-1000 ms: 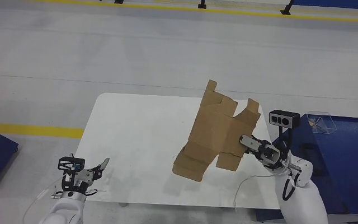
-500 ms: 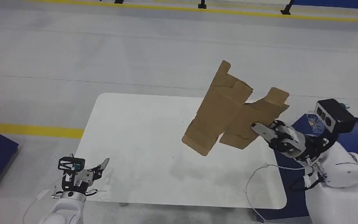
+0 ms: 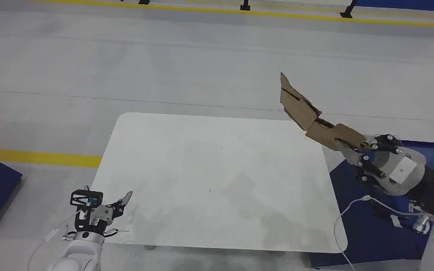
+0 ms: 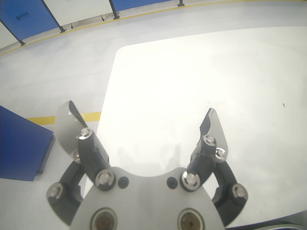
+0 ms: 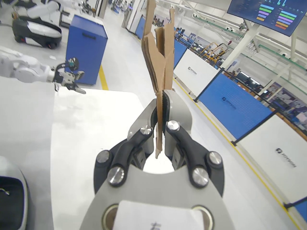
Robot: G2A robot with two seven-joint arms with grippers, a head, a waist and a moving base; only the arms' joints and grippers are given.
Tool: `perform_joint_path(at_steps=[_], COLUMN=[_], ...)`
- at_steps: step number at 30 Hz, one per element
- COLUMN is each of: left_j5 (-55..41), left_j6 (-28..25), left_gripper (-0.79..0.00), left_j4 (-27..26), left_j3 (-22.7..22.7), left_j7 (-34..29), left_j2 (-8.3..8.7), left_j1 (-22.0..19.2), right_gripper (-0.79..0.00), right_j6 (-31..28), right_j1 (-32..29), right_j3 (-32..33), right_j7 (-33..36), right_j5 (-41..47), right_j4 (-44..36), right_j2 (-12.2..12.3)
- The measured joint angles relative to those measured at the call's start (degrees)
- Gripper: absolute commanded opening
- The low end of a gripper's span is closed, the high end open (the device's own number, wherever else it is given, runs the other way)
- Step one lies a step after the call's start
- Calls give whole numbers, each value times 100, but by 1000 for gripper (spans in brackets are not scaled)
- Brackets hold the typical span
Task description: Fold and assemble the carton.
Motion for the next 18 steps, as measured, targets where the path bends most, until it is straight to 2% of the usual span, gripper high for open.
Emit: perform_joint_path(at_steps=[4,10,14,18], left_j5=[0,0,0,0], left_j6=[0,0,0,0], left_gripper=[0,0,0,0], left_j4=[0,0,0,0], left_j3=[0,0,0,0], left_j7=[0,0,0,0], left_j2=[0,0,0,0], left_j1=[0,0,0,0], right_gripper=[-785,-785,-785,-785], right_j6=[0,65,1040,2029], right_j1=[-89,-388,-924,-1551], right_j3=[-341,-904,-1452,-1689], right_j7=[-1044,-3521,-5113,-5993], right_j5=[-1980,-5578,-8074,-9390], right_j4=[-289,-265,-265,-265], right_j2=[158,437,569,622])
